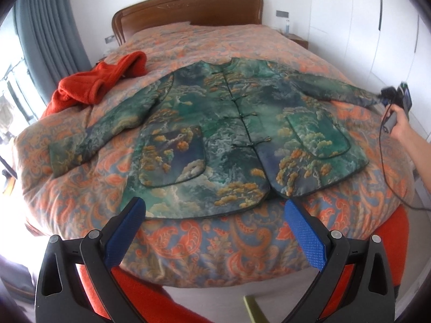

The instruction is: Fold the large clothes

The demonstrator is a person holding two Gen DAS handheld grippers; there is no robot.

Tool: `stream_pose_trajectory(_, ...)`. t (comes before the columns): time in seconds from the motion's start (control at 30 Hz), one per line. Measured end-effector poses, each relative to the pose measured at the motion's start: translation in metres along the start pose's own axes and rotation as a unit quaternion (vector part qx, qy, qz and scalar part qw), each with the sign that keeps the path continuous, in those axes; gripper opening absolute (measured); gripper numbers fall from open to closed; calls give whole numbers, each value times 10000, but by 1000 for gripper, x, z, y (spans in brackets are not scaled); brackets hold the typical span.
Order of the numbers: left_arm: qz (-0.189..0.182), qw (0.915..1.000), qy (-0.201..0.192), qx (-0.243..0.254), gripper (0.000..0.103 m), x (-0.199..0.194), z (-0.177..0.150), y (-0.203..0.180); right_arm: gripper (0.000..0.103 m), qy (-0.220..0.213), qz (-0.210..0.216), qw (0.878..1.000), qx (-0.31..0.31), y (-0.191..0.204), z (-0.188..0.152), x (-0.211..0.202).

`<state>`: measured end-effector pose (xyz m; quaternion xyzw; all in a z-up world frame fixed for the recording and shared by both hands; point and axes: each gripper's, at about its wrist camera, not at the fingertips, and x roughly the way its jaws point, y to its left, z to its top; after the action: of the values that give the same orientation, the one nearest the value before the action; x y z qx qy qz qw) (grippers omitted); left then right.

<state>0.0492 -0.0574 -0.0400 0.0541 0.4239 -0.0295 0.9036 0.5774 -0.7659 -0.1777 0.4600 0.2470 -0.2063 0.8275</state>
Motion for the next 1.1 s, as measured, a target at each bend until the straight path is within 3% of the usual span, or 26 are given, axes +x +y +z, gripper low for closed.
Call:
stream_pose_trajectory(0.17,-241,9996,127,-65,103,7,-1,1,10,-189,833,9835,-1596,112,-28,-59)
stream_pose_trajectory(0.3,-247,9996,-103,-54,103,-6,-3,1,10,-182,1550,9469,-2811,215,-86,-97)
stream_pose_trajectory(0.4,-134,9996,-191,-162,103,-14,-9,12,10,109,1990,9160,-3480,280,-151,-104)
stream_pose_trajectory(0.53,8,9991,-110,-418,103,-15,-18,33,10,497,2121,8782,-4257,334,-241,-86)
stream_pose_trajectory(0.63,114,9979,-17,-644,103,-12,-28,49,10,811,2061,8632,-4537,345,-298,-62)
stream_pose_trajectory(0.73,193,9963,77,-833,103,-6,-36,62,19,1047,1762,8463,-4917,343,-356,-40)
stream_pose_trajectory(0.8,212,9955,145,-907,103,0,-40,65,56,1449,1611,8336,-5081,336,-384,-31)
stream_pose_trajectory(0.83,203,9954,166,-926,103,2,-41,66,59,1603,1618,8283,-5119,328,-395,-30)
stream_pose_trajectory(0.93,-51,9944,158,-1048,103,9,-41,68,59,1665,1854,8202,-5150,301,-407,-64)
stream_pose_trajectory(1.0,-484,9917,109,-1187,103,14,-34,72,60,1643,2023,8160,-5160,276,-404,-91)
stream_pose_trajectory(1.1,-996,9871,64,-1255,102,25,-14,73,64,1502,2139,8191,-5107,237,-397,-130)
